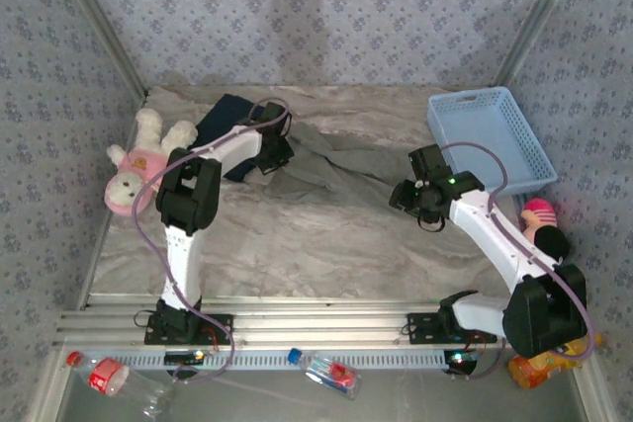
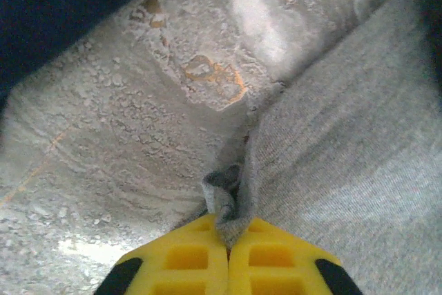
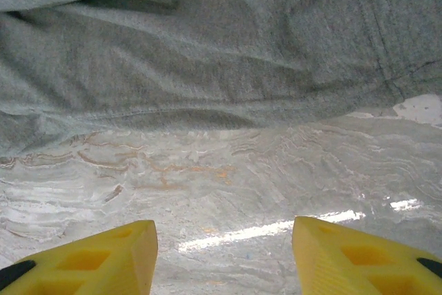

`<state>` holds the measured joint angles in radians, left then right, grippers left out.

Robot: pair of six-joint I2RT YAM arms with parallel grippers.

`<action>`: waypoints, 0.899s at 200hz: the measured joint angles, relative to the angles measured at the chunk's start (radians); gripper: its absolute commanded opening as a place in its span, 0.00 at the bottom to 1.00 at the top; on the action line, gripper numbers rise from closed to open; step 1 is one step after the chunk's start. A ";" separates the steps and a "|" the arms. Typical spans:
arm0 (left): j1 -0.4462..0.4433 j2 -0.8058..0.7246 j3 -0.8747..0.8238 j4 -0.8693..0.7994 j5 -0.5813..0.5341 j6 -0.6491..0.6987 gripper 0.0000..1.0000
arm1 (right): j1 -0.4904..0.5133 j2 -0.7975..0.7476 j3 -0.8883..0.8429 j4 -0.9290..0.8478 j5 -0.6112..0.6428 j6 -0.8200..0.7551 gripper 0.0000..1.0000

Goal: Fold and stack the mixed laundry pile

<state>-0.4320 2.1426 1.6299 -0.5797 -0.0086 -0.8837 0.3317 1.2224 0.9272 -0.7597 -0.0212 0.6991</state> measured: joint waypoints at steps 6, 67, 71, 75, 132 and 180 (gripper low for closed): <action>0.000 -0.006 0.000 -0.004 -0.002 0.003 0.04 | 0.000 0.002 -0.001 0.000 0.000 0.000 0.56; -0.021 -0.304 -0.199 -0.015 -0.005 0.035 0.26 | 0.000 0.069 -0.018 0.032 -0.001 0.000 0.55; -0.024 -0.325 -0.220 -0.015 -0.003 0.043 0.29 | 0.000 0.072 -0.020 0.036 -0.001 0.000 0.55; -0.029 -0.348 -0.245 -0.011 -0.004 0.032 0.33 | 0.000 0.076 -0.022 0.040 -0.001 0.000 0.55; -0.031 -0.354 -0.396 -0.051 0.022 0.045 0.55 | -0.008 0.164 0.027 0.043 -0.019 -0.011 0.56; -0.049 -0.369 -0.243 -0.021 0.071 0.097 0.29 | -0.070 0.239 0.132 0.061 -0.018 -0.051 0.36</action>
<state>-0.4808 1.7741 1.3869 -0.6006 0.0624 -0.7868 0.2619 1.4616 1.0592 -0.6983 -0.0387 0.6483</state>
